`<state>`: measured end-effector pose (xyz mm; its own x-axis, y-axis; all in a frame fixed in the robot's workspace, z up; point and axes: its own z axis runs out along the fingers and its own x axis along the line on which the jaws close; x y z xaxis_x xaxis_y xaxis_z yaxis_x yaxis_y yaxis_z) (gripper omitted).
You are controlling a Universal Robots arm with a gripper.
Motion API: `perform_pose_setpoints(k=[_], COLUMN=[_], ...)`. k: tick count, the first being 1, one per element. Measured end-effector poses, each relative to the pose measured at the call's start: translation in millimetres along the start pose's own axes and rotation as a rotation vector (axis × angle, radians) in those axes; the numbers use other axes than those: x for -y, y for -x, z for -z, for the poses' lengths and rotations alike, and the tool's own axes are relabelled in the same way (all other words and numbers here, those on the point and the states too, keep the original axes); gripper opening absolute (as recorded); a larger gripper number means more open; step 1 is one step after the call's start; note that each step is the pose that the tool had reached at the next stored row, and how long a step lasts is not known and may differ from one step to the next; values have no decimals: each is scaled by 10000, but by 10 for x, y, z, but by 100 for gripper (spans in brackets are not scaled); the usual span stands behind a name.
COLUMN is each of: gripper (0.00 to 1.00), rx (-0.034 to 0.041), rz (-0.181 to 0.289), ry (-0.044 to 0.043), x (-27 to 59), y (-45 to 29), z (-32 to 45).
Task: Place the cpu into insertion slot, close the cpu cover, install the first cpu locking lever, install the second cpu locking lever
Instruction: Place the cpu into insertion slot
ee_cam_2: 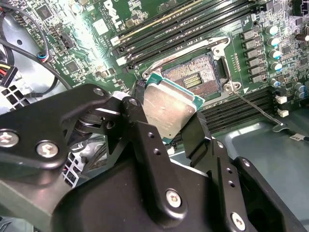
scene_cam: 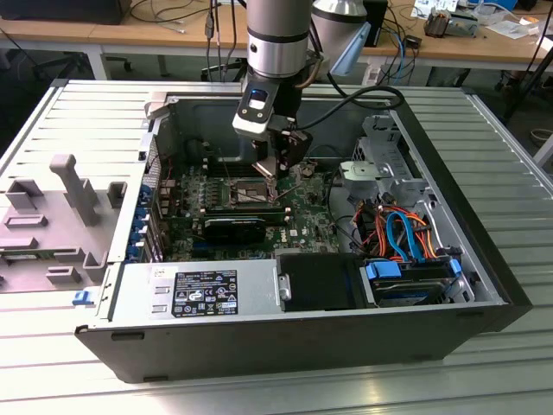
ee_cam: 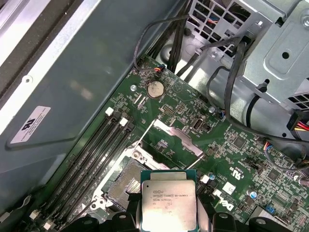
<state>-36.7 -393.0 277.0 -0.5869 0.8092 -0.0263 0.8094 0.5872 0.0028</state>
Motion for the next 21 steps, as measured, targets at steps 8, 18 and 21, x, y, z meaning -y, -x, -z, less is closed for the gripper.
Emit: perform_pose_setpoints(k=[8,18,21], gripper=[54,54,54], rx=[1,2,2], rz=[-203,-462,-563], ry=[-5,-12,-15], x=[0,0,0], y=[0,0,0], z=[0,0,0])
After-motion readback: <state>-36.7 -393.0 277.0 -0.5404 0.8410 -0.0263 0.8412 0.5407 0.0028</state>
